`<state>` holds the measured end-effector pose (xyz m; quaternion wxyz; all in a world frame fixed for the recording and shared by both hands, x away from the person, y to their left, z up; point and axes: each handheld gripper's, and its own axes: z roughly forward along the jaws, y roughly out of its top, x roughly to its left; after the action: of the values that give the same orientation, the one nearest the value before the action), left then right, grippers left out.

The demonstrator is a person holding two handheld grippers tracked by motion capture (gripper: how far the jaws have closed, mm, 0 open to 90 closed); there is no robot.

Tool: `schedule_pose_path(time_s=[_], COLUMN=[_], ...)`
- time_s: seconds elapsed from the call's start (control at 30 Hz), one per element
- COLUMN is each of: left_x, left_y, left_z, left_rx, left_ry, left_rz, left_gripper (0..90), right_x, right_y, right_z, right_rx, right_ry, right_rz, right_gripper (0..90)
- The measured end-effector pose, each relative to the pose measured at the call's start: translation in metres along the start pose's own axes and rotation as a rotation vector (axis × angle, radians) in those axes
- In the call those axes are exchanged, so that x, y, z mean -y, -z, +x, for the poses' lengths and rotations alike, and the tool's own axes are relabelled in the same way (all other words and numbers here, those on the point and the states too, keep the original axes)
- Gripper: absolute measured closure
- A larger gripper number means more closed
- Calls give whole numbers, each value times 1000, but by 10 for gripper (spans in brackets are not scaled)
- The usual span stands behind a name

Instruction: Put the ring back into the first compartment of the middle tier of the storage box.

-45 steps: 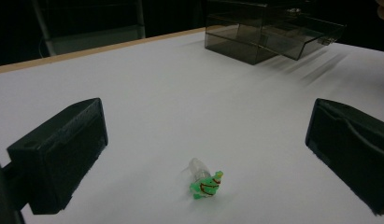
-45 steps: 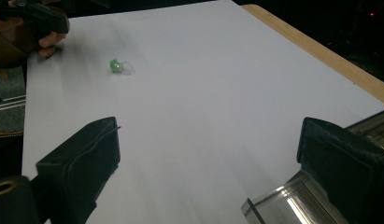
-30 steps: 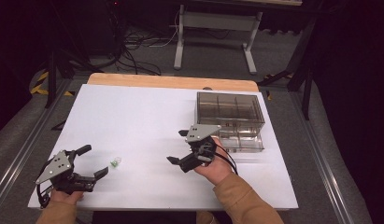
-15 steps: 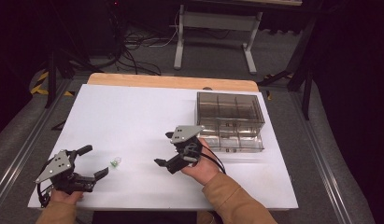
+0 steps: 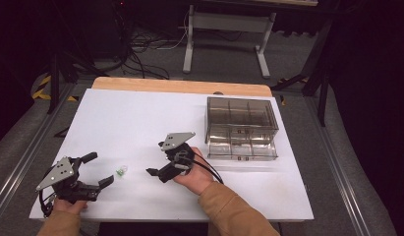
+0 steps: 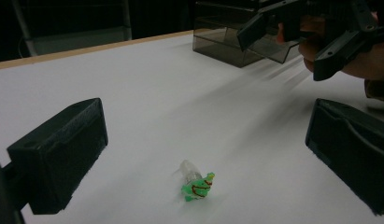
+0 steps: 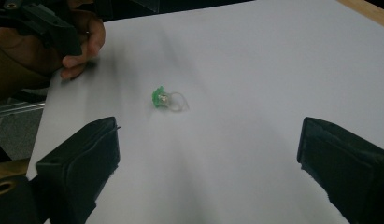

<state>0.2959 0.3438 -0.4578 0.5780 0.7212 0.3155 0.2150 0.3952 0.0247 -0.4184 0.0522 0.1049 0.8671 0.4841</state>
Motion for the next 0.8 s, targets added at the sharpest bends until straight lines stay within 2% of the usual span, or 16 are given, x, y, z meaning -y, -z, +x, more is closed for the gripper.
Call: schedule_pose_path(time_s=[0.43,0.8], left_x=[0,0], left_y=[1,1], left_z=[1,1], left_rx=[2,6], left_ry=[16,12], left_rz=[-10,-13], left_gripper=[2,2], right_x=[-5,-6], right_y=[-40,-60], right_z=[9,10], right_rx=[-60,-60], right_ry=[-35,-20], right_rz=[-7,35], right_gripper=[68,70])
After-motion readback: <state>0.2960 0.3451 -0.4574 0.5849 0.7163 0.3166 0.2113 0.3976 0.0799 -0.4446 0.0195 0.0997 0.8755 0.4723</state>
